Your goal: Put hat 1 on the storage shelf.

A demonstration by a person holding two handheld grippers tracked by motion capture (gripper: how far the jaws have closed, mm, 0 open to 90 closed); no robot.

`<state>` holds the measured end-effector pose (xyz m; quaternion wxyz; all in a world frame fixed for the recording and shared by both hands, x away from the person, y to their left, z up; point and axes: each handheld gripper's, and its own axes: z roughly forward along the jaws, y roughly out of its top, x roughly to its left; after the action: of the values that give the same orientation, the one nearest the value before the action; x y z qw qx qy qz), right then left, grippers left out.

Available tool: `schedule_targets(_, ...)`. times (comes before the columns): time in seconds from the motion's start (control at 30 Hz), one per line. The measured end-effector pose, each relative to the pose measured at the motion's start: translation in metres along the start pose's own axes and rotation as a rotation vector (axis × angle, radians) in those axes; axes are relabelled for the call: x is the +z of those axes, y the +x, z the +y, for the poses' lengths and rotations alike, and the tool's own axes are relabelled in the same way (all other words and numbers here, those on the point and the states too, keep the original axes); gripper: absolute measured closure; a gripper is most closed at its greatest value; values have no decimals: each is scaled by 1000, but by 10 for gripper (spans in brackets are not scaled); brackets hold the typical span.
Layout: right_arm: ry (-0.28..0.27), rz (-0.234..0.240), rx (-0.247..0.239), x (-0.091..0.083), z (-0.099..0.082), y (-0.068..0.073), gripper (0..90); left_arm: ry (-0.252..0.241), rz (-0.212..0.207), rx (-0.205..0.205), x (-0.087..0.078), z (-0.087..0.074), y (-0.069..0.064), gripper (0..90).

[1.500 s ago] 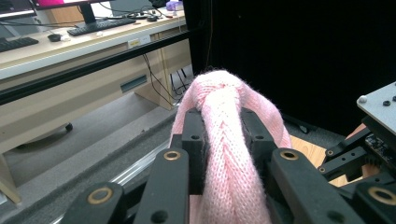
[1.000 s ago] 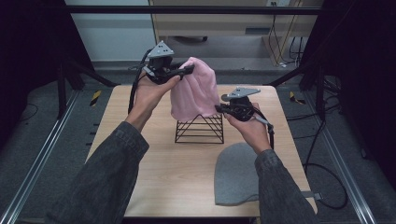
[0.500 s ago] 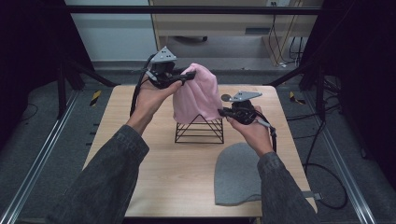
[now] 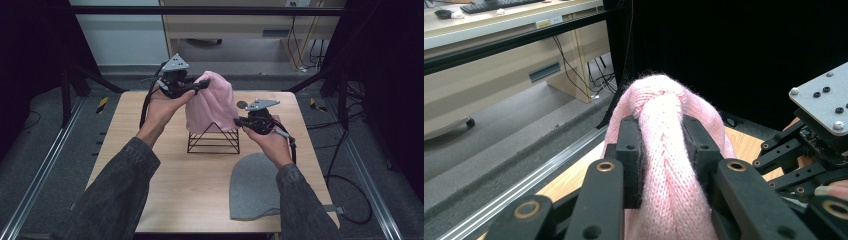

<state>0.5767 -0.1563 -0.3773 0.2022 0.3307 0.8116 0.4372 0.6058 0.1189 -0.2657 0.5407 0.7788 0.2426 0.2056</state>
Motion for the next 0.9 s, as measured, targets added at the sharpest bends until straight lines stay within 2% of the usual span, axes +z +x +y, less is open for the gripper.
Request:
schedule_targets(0.57,0,-1,6,-4,-5,2,841,12,-10,18,-2,1,-8,730)
schedule_targets(0.9,16,5,-8,-1,-9,2,841,34,-14,30,-2,-2,-11,727)
